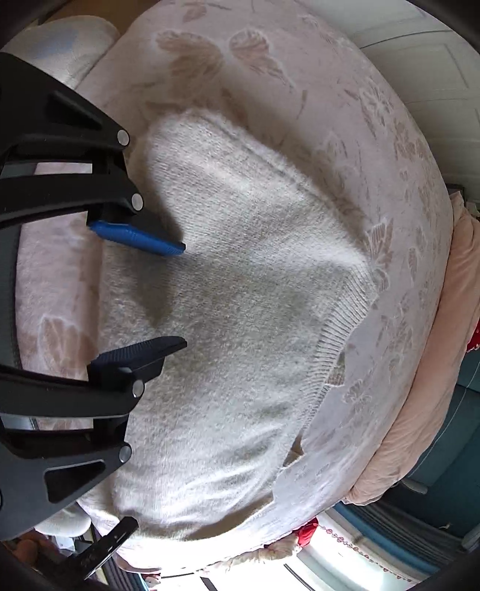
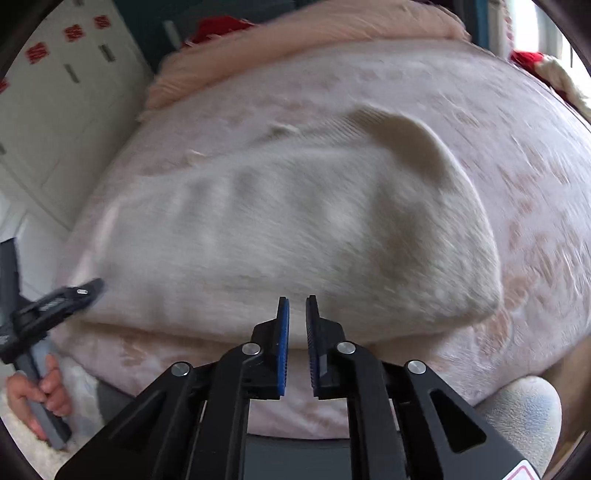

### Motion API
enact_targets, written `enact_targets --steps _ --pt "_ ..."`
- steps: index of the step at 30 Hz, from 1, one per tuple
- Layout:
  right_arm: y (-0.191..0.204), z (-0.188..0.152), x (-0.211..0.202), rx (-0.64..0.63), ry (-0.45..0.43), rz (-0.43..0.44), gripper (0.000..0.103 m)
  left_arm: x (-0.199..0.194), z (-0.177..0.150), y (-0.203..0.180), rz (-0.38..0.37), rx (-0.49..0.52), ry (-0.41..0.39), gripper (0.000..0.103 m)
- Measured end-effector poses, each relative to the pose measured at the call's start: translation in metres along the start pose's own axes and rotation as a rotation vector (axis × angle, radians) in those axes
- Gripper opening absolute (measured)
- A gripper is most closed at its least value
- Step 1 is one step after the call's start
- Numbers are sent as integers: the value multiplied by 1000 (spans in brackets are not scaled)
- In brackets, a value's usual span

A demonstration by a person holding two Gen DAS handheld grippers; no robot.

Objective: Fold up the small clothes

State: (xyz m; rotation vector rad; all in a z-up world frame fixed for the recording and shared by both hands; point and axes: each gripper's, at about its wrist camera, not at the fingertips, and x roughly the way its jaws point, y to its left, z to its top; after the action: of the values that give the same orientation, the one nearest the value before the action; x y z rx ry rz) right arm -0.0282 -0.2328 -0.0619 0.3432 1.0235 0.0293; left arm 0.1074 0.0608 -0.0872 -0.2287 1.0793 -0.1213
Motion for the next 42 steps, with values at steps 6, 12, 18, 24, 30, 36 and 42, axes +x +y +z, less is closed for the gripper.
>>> enact_targets --steps 6,12,18,24,30,36,42 --pt "27 -3 57 -79 102 -68 10 9 -10 -4 44 23 4 46" --pt "52 9 40 -101 67 -85 14 3 -17 -1 46 16 6 46" --pt "70 16 44 -147 70 -96 14 4 -18 -3 54 24 3 46" --pt "74 14 55 -167 93 -120 14 5 -19 -4 55 30 2 46" --pt "74 12 61 -185 100 -129 14 6 -20 -4 57 44 -2 47" --pt "58 19 42 -162 55 -90 15 -6 -11 2 -18 18 13 55" --pt "-21 79 7 -43 -73 -202 55 -48 49 33 -31 -66 -142 82"
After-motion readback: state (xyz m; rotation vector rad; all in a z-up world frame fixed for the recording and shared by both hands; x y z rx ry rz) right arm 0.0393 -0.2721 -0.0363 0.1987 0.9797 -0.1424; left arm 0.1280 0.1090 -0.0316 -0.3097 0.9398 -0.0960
